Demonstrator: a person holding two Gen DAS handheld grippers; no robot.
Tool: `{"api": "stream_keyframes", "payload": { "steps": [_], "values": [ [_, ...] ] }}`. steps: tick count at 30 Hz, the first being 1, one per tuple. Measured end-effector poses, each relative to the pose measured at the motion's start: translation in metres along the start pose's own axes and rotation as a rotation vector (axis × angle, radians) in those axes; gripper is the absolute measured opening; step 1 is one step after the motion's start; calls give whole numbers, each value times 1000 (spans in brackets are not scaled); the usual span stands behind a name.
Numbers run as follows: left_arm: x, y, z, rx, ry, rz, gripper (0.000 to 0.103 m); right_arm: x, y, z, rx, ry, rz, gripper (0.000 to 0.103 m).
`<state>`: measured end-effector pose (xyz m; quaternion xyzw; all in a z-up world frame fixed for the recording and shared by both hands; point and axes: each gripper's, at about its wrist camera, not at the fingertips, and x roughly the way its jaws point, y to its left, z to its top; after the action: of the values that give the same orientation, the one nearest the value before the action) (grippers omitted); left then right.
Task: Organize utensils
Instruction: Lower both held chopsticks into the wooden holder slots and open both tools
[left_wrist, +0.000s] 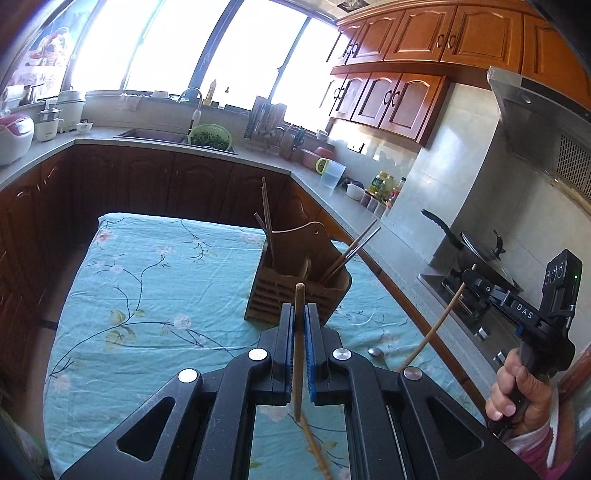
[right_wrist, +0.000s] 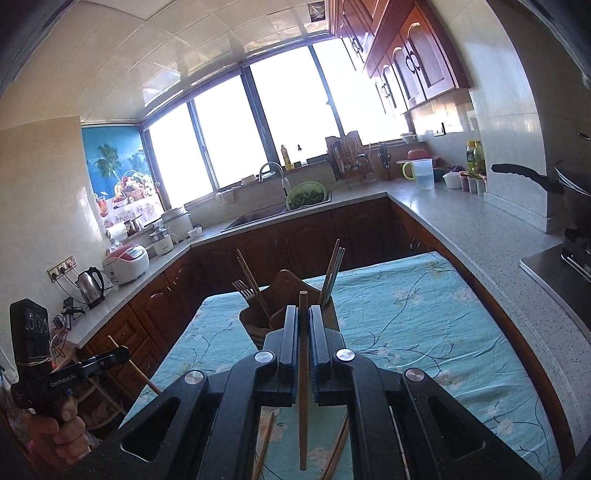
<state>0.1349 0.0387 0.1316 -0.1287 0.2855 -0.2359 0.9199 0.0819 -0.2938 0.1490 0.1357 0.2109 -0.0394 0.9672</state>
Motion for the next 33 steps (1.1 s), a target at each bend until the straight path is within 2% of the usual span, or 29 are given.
{"api": "stream_keyframes", "payload": {
  "steps": [8, 14, 25, 33],
  "values": [
    [18, 7, 16, -20, -25, 8, 4, 17, -1, 7, 10, -9, -8, 5],
    [31, 8, 42, -31, -76, 14, 4, 28, 1, 31, 3, -62, -10, 5],
    [52, -3, 100, 30, -209, 44, 4, 47, 2, 80, 38, -203, -15, 5],
    [92, 6, 110, -8, -241, 47, 4, 78, -11, 93, 77, -234, -33, 5]
  ]
}}
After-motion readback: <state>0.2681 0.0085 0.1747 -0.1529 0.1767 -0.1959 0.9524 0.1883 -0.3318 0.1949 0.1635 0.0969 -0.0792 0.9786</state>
